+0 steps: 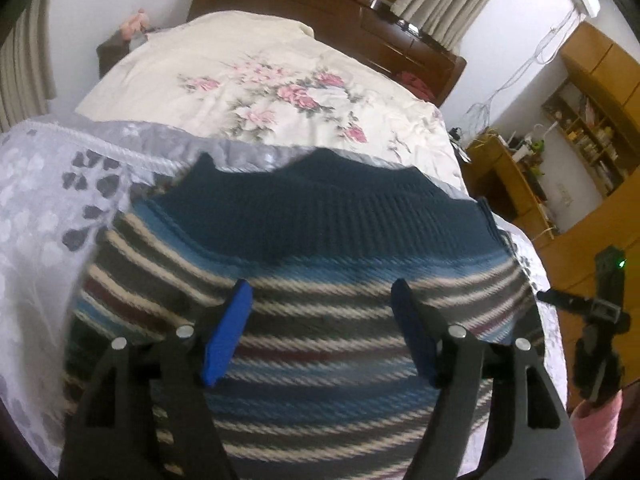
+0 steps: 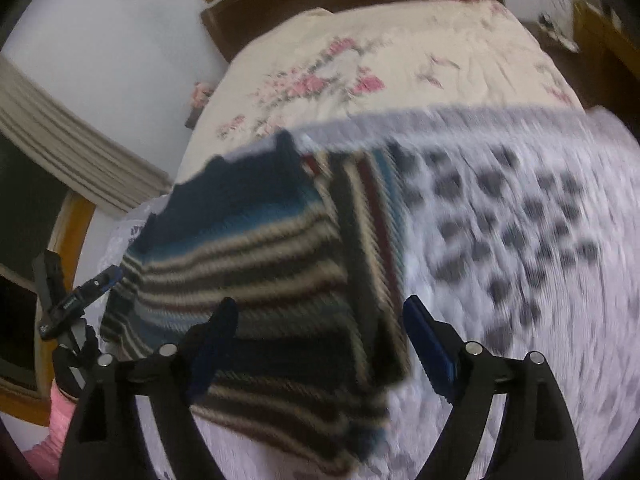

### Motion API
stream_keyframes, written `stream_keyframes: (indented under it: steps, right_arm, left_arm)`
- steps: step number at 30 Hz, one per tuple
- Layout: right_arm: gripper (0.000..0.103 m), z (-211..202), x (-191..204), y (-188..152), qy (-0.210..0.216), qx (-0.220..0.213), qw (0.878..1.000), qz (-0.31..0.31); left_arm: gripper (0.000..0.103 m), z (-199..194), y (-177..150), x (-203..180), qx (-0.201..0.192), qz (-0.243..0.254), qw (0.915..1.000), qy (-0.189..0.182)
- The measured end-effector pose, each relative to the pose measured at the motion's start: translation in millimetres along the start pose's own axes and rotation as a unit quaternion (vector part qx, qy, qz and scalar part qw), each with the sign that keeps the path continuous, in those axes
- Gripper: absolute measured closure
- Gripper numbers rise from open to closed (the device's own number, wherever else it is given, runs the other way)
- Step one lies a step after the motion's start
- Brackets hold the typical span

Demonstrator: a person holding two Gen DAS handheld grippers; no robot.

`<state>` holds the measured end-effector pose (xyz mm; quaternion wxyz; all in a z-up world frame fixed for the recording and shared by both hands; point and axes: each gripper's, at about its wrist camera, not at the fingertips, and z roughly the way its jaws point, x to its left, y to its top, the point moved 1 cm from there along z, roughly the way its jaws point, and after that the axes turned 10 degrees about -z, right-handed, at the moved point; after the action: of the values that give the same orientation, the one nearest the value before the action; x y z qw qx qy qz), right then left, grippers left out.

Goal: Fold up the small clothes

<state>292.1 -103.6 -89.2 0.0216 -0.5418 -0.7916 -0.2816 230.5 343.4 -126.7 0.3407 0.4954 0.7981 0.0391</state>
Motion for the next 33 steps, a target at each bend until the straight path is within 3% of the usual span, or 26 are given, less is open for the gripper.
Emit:
stream_keyframes:
  steps: [10, 14, 15, 17, 18, 20, 26, 33]
  right_arm:
    - [0.019, 42, -38, -39, 0.079, 0.035, 0.993, 0.079]
    - [0.019, 52, -42, -41, 0.086, 0.031, 0.992, 0.089]
    - [0.021, 51, -42, -41, 0.087, 0.029, 0.992, 0.089]
    - [0.037, 52, -36, -39, 0.098, 0.025, 0.991, 0.086]
    - [0.04, 51, -34, -38, 0.099, 0.024, 0.991, 0.084]
    - [0.061, 47, -25, -33, 0.103, 0.013, 0.992, 0.078]
    - [0.069, 13, -7, -27, 0.106, -0.041, 0.992, 0.051]
    - [0.069, 37, -23, -45, 0.102, -0.017, 0.991, 0.087]
  left_arm:
    - [0.03, 34, -21, -8, 0.03, -0.007, 0.9995, 0.002]
    - [0.029, 40, -22, -7, 0.03, -0.002, 0.9995, 0.005]
    - [0.029, 41, -22, -7, 0.031, -0.002, 0.9995, 0.004]
    - [0.029, 44, -21, -5, 0.032, -0.005, 0.9995, 0.004]
    - [0.029, 46, -20, -4, 0.032, -0.007, 0.9994, 0.004]
    - [0.028, 47, -19, 0, 0.033, -0.011, 0.9994, 0.001]
    - [0.028, 47, -18, 5, 0.038, -0.011, 0.9992, -0.005]
    - [0.028, 49, -18, 12, 0.042, -0.004, 0.9991, -0.009]
